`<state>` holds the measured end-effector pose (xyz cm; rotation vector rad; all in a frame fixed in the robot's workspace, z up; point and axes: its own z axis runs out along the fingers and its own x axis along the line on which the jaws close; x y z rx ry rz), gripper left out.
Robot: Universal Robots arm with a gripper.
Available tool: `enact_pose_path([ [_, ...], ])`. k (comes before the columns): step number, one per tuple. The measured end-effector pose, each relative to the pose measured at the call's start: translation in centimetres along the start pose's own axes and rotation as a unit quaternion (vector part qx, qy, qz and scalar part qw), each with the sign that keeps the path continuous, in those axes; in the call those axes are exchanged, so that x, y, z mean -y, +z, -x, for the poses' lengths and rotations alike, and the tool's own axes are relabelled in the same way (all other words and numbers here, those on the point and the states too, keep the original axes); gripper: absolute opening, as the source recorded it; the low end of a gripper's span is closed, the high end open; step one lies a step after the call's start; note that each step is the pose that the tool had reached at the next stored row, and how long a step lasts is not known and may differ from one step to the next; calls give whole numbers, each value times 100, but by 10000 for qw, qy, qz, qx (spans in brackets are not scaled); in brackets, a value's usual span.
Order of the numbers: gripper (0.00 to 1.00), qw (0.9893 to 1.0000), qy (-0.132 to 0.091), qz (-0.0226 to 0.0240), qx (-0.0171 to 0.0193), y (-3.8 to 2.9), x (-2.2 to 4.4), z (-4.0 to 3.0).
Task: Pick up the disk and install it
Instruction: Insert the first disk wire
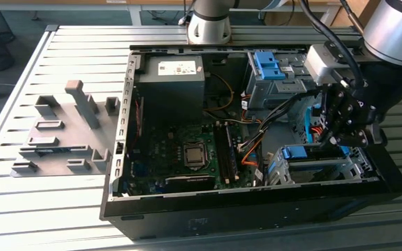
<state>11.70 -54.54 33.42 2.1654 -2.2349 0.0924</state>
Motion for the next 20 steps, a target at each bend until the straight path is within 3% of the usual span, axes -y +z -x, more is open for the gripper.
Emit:
enact_pose_path([
  [20, 16, 10000, 21, 1, 4, 20, 17, 12],
])
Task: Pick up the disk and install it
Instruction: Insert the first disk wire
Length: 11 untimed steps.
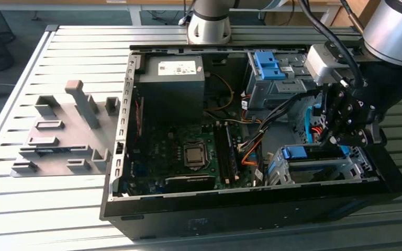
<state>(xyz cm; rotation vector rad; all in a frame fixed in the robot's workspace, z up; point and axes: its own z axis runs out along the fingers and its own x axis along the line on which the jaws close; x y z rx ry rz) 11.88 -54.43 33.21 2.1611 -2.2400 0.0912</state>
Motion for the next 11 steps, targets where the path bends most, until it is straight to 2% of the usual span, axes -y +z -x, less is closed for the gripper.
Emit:
enact_pose_path([
  [11, 16, 10000, 58, 4, -1, -21, 0, -2],
])
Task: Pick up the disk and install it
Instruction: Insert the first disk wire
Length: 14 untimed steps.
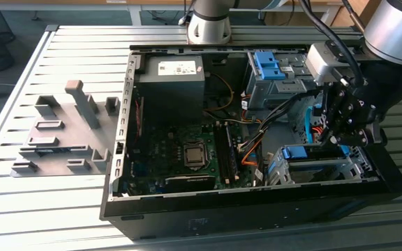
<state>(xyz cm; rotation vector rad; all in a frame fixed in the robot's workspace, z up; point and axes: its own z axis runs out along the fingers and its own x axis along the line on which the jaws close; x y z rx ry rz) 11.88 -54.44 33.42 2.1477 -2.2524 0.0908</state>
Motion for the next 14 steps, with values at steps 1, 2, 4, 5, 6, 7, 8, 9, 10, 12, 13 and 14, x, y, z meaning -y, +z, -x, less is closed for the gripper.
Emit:
enact_pose_path([
  [1, 16, 10000, 6, 1, 1, 0, 0, 0],
  [2, 16, 10000, 14, 1, 2, 0, 0, 0],
  [4, 16, 10000, 17, 1, 3, 3, 0, -1],
  [5, 16, 10000, 17, 1, 3, 5, 0, -2],
  [6, 16, 10000, 17, 1, 1, 8, 0, -2],
  [7, 16, 10000, 14, 1, 3, 11, 0, -3],
  [8, 16, 10000, 12, 1, 3, 15, 0, -4],
  [9, 16, 10000, 12, 1, 6, 21, 0, -4],
  [10, 16, 10000, 12, 1, 5, 24, 0, -4],
  [12, 16, 10000, 12, 1, 3, 29, 0, -5],
  [13, 16, 10000, 12, 1, 5, 35, 0, -5],
  [14, 16, 10000, 12, 1, 7, 41, 0, -5],
])
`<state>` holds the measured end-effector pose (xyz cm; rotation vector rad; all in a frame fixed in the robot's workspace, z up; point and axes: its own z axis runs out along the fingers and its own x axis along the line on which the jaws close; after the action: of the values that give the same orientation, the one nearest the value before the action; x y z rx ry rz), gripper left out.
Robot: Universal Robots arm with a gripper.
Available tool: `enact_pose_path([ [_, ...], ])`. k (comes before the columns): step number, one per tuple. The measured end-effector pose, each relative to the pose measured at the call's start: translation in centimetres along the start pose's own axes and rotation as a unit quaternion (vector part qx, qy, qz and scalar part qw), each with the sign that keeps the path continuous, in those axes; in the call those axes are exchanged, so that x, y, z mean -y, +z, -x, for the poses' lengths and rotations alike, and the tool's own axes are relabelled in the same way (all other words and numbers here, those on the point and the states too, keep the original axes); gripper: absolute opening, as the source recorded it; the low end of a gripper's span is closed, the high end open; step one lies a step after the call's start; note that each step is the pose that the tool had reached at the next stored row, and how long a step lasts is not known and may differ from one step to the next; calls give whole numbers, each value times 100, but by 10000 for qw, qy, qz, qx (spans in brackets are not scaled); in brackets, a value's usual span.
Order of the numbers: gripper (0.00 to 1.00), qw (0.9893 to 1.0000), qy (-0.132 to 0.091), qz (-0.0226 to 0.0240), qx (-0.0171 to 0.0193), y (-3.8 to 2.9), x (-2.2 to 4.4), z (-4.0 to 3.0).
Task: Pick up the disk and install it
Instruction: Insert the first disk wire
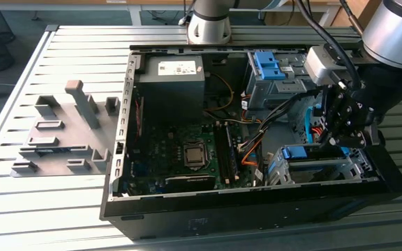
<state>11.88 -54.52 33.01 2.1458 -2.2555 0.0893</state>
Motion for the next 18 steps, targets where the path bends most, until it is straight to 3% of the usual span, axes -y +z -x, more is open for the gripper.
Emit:
enact_pose_path([
  [10, 16, 10000, 1, 1, 11, 17, 0, 1],
  [14, 16, 10000, 1, 1, 10, -29, 1, -2],
  [18, 16, 10000, 1, 2, 20, -28, 1, -2],
])
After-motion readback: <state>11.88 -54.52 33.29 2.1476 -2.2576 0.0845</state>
